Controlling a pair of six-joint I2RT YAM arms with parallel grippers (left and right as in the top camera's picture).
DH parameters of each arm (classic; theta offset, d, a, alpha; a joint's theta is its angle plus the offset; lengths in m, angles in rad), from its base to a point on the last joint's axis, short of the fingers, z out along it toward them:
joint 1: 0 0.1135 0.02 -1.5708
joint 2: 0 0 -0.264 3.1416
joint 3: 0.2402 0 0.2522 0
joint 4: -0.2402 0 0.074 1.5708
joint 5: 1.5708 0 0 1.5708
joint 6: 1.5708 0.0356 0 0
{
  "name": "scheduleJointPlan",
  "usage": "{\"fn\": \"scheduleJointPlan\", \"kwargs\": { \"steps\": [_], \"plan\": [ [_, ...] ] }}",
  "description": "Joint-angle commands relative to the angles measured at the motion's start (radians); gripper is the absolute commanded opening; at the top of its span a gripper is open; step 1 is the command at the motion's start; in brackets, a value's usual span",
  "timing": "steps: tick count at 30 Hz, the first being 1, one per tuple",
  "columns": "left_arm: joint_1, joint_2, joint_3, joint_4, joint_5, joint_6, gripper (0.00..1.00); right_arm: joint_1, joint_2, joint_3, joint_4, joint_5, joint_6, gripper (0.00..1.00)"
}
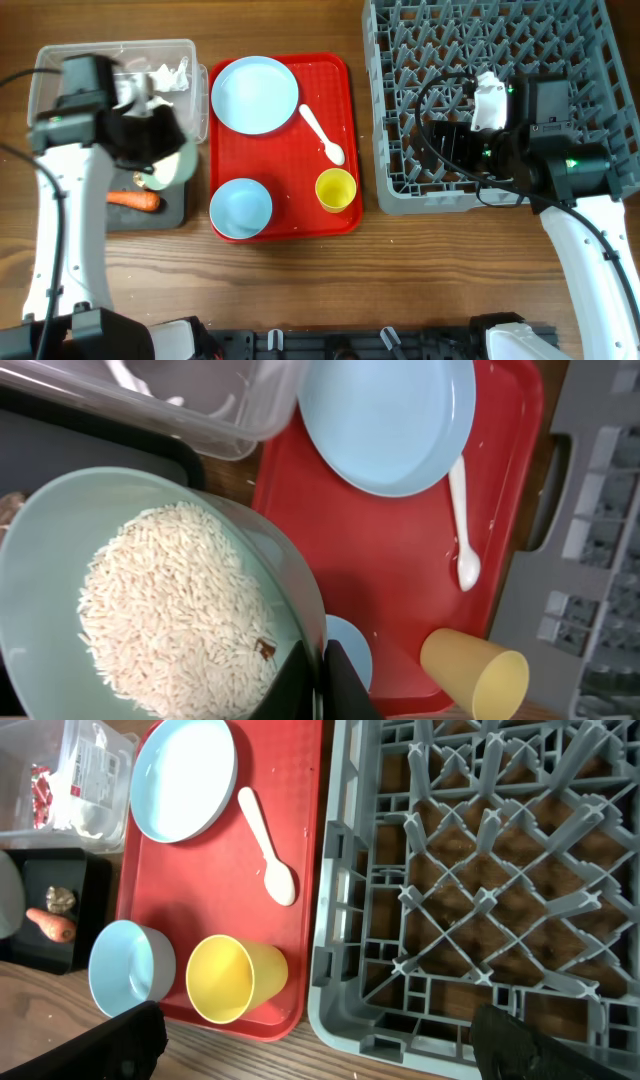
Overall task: Sort waste into correct bins and load items into the dishwasher rack
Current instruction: 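Tip the green bowl over the black tray to pour out the rice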
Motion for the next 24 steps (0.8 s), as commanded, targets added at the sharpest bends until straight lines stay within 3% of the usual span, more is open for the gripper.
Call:
{"fn": "scheduleJointPlan", "kwargs": {
  "steps": [1,4,10,13,24],
  "plan": [
    [0.157,0.012,0.014,0.006,0.172,0.113,0.04,-0.002,0.008,0.017,0.0,0.013,0.005,1.0],
    [0.322,0.105,0.014,0.022,0.37,0.216,0.04,-0.002,0.008,0.017,-0.001,0.013,0.006,1.0],
    [0.496,0.306,0.014,0.01,0.692,0.357,0.04,-0.002,0.009,0.017,-0.001,0.013,0.007,1.0],
    [0.57,0.371,0.014,-0.003,0.857,0.36,0.04,-0.002,0.008,0.017,-0.005,0.013,0.007,1.0],
    [0.689,0.37,0.014,-0.075,1.092,0.359,0.04,-0.002,0.009,0.017,-0.008,0.013,0.007,1.0]
  ]
}}
